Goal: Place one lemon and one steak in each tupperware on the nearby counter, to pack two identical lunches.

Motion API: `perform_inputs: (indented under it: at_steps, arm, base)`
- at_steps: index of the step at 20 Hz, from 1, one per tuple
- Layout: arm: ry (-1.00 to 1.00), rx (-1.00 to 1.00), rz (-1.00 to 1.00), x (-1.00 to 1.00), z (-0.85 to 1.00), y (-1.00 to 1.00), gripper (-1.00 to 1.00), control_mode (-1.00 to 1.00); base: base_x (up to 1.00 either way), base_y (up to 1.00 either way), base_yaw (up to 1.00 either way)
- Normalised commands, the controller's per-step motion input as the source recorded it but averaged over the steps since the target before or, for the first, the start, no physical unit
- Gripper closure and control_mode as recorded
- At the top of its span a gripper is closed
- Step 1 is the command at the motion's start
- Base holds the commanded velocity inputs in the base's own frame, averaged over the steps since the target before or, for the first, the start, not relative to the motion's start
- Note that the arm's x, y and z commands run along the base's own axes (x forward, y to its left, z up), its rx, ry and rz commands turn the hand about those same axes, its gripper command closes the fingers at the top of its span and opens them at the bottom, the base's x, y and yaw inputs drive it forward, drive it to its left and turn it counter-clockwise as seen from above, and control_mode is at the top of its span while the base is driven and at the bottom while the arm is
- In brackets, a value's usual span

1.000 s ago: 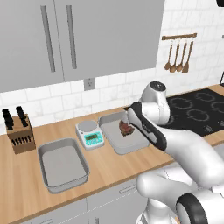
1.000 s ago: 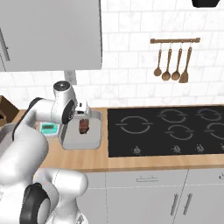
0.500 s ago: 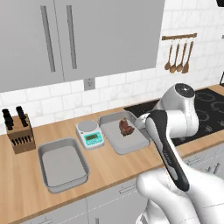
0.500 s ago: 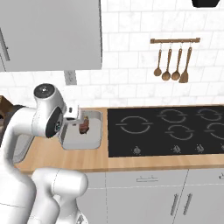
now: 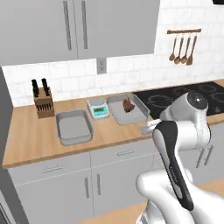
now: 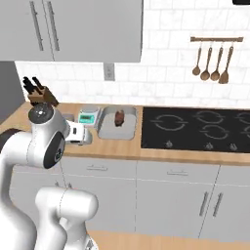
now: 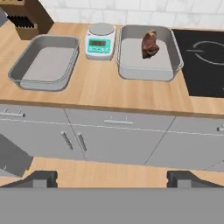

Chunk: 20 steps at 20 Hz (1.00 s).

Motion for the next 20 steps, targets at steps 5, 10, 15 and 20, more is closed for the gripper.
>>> perform_inputs:
  at_steps: [5,10,15,20]
  arm:
    - [0.0,0.0,0.0,0.0,0.0,0.0,-1.0,1.0]
    - [0.0,0.0,0.0,0.0,0.0,0.0,-1.0,1.0]
    - [0.0,0.0,0.0,0.0,0.0,0.0,-1.0,1.0]
    - [0.0,0.0,0.0,0.0,0.0,0.0,-1.0,1.0]
  base:
    - [-0.8,0.48,0.71]
    - [-0.46,0.83,0.79]
    - [-0.26,1.0,0.64]
    - [0.74,1.0,0.31]
